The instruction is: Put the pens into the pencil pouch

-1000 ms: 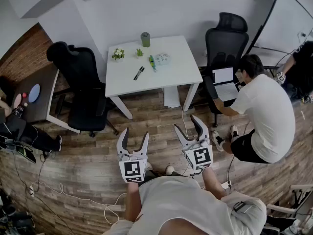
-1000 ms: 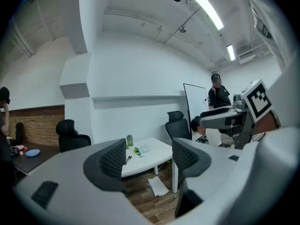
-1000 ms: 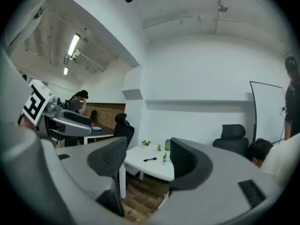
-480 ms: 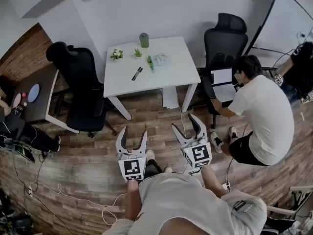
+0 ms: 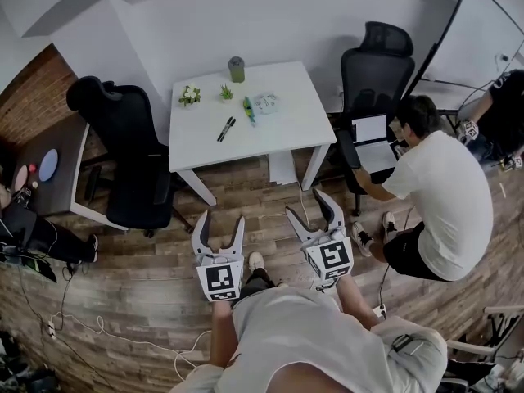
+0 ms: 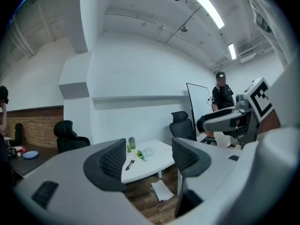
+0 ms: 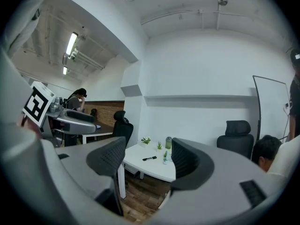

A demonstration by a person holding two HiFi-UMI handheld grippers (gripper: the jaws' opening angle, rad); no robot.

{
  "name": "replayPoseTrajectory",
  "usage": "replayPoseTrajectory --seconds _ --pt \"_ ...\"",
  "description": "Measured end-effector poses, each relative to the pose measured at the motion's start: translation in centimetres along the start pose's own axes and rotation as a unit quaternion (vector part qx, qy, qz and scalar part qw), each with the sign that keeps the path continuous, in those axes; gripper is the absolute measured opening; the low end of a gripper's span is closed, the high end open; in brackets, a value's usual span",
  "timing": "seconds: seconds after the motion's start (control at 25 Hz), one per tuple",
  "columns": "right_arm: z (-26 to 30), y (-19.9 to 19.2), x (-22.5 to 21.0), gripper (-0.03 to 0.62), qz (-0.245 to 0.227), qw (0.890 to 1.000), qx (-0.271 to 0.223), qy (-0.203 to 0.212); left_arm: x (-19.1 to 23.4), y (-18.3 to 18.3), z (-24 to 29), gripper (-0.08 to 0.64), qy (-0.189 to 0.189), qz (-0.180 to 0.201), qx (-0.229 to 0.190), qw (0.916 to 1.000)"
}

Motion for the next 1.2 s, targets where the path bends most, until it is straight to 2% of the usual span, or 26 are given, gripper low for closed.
replayPoseTrajectory --seconds 0.8,1.2 --pt "12.8 2.0 1.1 0.31 -0.017 0.999 0.012 -0.046 11.1 -0.4 9.7 0.295 -0.042 -0.004 -0.019 0.9989" --pt "16.6 1.5 0.5 0.31 -0.015 0.998 0.02 -0.063 13.6 -1.3 13.4 0.293 -0.058 -0.006 -0.014 0.9982"
Point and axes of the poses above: the fingertips, and each gripper's own axes: z forward along the fingers, x to its left, y out of its top, the point moved 9 cm from there along -z, backward along the fingers, and after that the axes turned 1 degree about -y, right-handed, at the moved point
